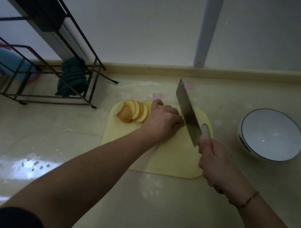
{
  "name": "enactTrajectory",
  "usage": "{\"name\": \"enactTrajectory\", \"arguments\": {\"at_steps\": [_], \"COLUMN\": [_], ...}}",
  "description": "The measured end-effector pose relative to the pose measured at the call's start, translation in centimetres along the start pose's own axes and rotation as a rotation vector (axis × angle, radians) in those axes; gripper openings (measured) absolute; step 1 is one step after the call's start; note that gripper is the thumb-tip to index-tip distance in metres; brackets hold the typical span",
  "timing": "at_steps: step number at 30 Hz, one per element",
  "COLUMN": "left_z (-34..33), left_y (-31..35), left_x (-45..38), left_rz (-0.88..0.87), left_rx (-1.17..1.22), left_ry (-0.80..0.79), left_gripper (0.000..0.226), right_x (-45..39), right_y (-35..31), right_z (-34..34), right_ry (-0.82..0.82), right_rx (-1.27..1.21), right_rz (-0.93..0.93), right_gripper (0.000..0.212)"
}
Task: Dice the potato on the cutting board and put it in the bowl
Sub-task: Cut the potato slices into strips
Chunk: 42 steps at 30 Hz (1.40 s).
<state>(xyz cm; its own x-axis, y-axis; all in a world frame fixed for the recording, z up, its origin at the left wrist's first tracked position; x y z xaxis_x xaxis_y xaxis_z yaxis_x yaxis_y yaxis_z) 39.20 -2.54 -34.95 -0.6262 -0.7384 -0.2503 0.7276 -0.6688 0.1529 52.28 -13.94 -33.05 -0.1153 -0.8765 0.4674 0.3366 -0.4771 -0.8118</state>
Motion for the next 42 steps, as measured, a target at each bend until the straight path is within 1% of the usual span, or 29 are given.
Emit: {"name": "enactTrajectory", "arguments": {"at_steps": [4,9,14,28,31,34,38,42], "left_z": [0.2,0.5,0.5,0.5,0.5,0.5,0.4,0.5], "left_y": [-0.1,-0.5,-0.4,-0.5,-0.5,-0.4,-0.4,-0.6], "left_x": [0.6,1.0,1.2,0.7,0.5,0.4,0.4,0.6], "left_rz": [0.032,0.061,0.067,0.045,0.035,0.016,0.021,0.023], "left_rx": [-0.013,-0.038,-0.038,-0.001,0.023,0.025,0.020,0.017], "left_ry": [0.039,0.086,0.087,0.044,0.027,0.027,0.012,0.017], "left_gripper": [0.012,0.008,0.008,0.012,0.021,0.012,0.012,0.012], "right_x": [0.5,1.2,1.9,3.1,2.6,2.0,1.4,1.1], "right_y": [0.1,0.0,-0.3,0.0,0.1,0.0,-0.4,0.2], "right_z": [-0.3,-0.3,-0.3,-0.6,-0.9,-1.2,-1.3,-0.2], "right_ry": [-0.006,-0.011,-0.031,0.012,-0.002,-0.005,-0.001,-0.013], "right_rx": [-0.003,-0.012,0.034,0.125,0.131,0.127,0.131,-0.002], "right_rz": [0.015,0.043,0.077,0.118,0.095,0.076,0.090,-0.010], "right_gripper": [0.053,0.050,0.048,0.043,0.043,0.045,0.045,0.052]}}
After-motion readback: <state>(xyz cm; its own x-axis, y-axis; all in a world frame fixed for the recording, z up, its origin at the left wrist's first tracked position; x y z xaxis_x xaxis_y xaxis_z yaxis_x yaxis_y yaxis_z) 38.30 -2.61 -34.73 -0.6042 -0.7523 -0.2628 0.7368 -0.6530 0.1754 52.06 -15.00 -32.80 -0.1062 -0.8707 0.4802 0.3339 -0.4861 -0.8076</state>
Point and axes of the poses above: each hand's wrist, its own x-axis away from the middle knuckle, its own z-axis out of the back of the hand, y = z × x, the point moved 6 cm from there along -x, towards the middle knuckle, and after that the axes turned 8 degrees about -x, right-handed, at the moved point
